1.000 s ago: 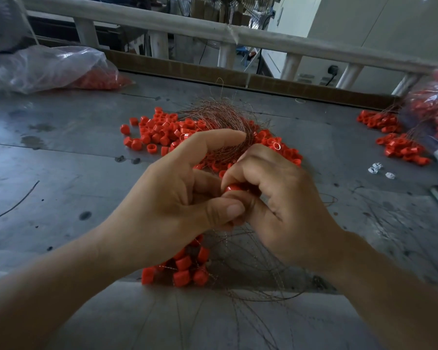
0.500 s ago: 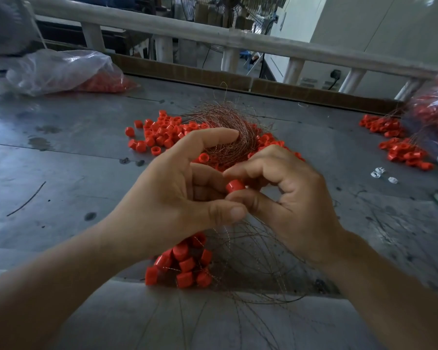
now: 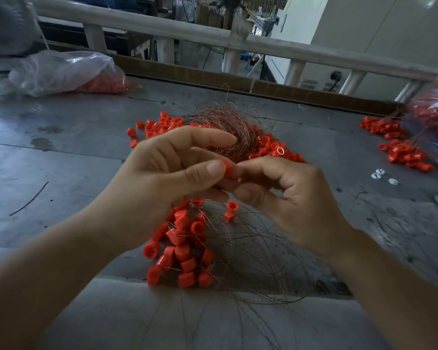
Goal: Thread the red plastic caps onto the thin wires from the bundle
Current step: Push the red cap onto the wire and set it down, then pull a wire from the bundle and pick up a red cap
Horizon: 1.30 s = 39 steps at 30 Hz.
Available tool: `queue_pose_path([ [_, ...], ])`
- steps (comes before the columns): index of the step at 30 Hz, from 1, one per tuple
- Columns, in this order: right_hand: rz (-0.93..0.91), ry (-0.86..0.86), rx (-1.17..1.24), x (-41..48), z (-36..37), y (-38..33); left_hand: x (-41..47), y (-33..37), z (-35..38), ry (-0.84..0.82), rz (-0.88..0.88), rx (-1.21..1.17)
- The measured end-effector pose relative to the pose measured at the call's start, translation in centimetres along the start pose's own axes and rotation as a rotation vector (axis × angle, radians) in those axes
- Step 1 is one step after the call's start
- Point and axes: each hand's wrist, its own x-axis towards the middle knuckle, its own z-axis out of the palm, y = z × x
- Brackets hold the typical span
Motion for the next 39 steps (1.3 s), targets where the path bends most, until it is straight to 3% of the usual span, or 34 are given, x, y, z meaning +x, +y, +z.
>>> queue_pose_path([
  [7,0.111,0.045,0.037,0.0,-0.5,-0.1,0.3,0.5,-0.5,0.123,-0.029,-0.116],
  [15,0.337,0.089,0.189,0.8,-2.1,0.1,0.8,0.6,-1.4,0.354,-0.090,0.210],
  [19,0.286,-0.036,-0.157,0.9,-2.7,0.5,0.9,0.6,-1.5,0.417,-0.089,0.375],
  [21,0.286,-0.043,-0.211,0.8,-2.8,0.6,1.0,0.6,-1.7,0.449,-0.077,0.390],
  [24,0.349,-0.029,-0.035,0.7,-2.5,0.7,1.0,0.5,-1.8,0.472,-0.072,0.417],
  [27,0.438,-0.022,0.431,0.9,-2.2,0.7,1.1,0.5,-1.7,0.471,-0.081,0.439],
  [29,0.456,-0.033,0.595,0.9,-2.2,0.7,1.1,0.5,-1.8,0.472,-0.083,0.441],
  [34,0.474,-0.059,0.610,1.2,-3.0,1.0,1.2,0.4,-2.1,0.489,-0.064,0.454],
  [39,0.518,-0.127,0.372,1.0,-3.1,1.2,1.2,0.5,-2.3,0.510,-0.032,0.448],
])
